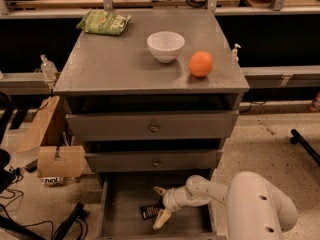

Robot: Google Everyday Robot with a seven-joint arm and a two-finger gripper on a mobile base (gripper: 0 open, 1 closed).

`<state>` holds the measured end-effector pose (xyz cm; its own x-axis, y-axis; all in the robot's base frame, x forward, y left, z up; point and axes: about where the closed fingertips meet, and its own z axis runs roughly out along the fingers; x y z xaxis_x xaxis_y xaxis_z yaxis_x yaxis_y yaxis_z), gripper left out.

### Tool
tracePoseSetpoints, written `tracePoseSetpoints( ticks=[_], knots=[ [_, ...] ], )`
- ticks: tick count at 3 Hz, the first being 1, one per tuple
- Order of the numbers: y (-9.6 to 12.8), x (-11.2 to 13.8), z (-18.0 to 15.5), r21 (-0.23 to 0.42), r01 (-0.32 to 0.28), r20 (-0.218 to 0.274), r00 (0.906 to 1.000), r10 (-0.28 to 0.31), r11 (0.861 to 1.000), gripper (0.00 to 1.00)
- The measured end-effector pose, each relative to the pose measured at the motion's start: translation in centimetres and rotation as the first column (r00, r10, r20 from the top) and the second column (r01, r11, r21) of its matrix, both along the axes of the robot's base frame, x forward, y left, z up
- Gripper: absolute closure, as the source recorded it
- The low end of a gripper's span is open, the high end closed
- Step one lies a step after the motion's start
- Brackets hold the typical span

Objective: Pick rxbar chocolate from bottom drawer and place on counter

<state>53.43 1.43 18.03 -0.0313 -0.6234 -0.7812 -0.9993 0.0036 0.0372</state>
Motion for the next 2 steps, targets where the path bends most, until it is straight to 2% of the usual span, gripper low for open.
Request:
tracePoseSetpoints(
  ticks=[1,2],
  knots=[
    [1.44,0.93,-1.81,-0.019,-0.038,0.031,0.9988,0.039,0.999,0.0],
    [1.5,0.76,-1.95,-0.03,-0.05,0.033,0.9982,0.051,0.998,0.0]
  ],
)
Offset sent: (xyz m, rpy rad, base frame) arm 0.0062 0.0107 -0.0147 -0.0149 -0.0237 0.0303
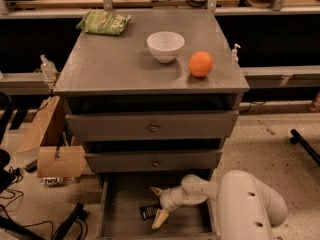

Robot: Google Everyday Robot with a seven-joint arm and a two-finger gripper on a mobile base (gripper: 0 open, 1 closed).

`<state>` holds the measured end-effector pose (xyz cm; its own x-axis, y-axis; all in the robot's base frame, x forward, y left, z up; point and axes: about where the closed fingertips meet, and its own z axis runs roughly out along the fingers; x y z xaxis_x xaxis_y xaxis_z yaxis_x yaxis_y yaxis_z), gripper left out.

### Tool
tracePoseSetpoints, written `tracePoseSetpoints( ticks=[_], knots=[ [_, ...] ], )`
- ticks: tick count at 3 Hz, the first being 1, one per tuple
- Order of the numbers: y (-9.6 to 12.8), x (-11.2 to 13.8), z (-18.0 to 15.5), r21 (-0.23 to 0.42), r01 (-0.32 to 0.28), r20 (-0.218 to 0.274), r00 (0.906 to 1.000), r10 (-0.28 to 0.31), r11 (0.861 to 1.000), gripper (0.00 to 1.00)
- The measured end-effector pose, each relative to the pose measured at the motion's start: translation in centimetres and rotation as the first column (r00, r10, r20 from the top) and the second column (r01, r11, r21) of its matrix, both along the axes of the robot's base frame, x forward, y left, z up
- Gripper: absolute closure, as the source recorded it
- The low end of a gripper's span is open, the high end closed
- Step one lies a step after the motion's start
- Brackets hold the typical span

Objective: Pick rxbar chocolate from bottom drawer and place on counter

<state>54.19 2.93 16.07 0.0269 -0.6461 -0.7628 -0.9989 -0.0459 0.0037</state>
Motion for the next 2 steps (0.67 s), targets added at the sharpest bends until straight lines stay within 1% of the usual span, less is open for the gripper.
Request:
tracePoseSetpoints(
  ticks=[1,2],
  knots=[
    [0.2,-0.5,-0.5,-0.036,-0.038,0.008,0.9992,0.039,0.999,0.0],
    [0.0,-1.1,-1.6,-0.111,-0.105,0.015,0.9941,0.108,0.988,0.0]
  ],
)
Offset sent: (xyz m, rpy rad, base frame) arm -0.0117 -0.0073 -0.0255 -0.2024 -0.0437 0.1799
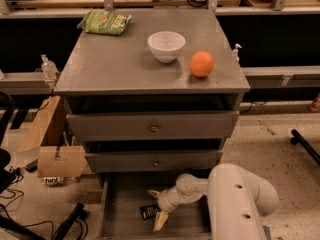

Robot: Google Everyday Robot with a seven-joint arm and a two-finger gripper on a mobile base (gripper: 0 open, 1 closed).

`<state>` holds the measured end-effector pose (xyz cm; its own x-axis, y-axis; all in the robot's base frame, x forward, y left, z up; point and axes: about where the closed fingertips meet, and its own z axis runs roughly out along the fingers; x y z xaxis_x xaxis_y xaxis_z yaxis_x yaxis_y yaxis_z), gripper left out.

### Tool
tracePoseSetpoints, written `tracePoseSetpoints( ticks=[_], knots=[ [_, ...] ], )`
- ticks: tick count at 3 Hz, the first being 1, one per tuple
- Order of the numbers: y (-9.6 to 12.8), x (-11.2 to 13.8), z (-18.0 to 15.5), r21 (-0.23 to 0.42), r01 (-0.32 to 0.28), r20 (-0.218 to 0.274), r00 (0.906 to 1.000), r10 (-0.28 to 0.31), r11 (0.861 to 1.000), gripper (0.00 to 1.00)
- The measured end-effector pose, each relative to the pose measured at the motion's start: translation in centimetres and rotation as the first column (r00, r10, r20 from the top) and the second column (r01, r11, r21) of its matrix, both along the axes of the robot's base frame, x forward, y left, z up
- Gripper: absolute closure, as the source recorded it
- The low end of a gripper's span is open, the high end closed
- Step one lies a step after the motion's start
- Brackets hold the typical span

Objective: Pick rxbar chocolate from bottom drawer and place on counter

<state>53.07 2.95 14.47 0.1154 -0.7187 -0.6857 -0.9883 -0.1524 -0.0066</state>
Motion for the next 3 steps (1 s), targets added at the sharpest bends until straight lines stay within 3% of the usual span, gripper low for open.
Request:
tracePoseSetpoints(
  ticks=[3],
  knots=[
    [1.2,0.0,-2.8,-0.019,0.007,-0.039,0.9992,-0.008,1.0,0.0]
  ],
)
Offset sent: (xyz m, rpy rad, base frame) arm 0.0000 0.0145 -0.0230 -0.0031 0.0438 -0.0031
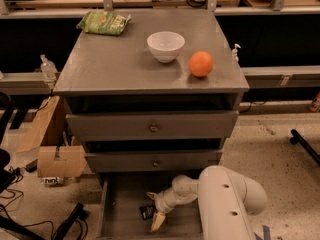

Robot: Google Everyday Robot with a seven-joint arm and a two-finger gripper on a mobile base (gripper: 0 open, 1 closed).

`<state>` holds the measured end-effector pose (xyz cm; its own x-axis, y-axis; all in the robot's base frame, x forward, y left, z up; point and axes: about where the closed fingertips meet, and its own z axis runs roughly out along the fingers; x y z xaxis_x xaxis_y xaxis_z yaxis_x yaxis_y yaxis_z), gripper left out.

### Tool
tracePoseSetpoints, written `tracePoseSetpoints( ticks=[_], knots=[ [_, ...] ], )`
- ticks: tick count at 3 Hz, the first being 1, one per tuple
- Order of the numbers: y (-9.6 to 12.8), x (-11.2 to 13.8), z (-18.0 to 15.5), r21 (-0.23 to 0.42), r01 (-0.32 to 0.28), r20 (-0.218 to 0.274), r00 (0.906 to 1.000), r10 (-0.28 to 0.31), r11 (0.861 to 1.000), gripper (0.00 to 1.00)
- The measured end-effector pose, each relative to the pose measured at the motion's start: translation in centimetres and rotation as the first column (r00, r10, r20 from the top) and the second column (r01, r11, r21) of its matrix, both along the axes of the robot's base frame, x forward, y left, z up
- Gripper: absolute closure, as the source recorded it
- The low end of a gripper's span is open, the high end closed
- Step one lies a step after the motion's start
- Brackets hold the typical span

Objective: Pick rxbar chocolate from bottom drawer and place on counter

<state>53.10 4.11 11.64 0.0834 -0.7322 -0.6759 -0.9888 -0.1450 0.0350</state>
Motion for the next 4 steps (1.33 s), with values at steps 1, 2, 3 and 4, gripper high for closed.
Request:
tracePoseSetpoints(
  ticks=[1,2,3,4],
  knots=[
    [-0.13,-0.02,-1.19,-0.023,0.005,-0.008,1.0,-0.005,1.0,0.18],
    [0.03,-0.24,-1.24,-0.02,0.003,-0.011,0.9999,-0.003,1.0,0.42],
    [0.17,-0.45,-1.36,-0.019,0.0,-0.014,0.9999,-0.001,1.0,0.64],
    [0.17,-0.46,-1.23,-0.019,0.0,-0.014,0.9999,-0.001,1.0,0.95]
  ],
)
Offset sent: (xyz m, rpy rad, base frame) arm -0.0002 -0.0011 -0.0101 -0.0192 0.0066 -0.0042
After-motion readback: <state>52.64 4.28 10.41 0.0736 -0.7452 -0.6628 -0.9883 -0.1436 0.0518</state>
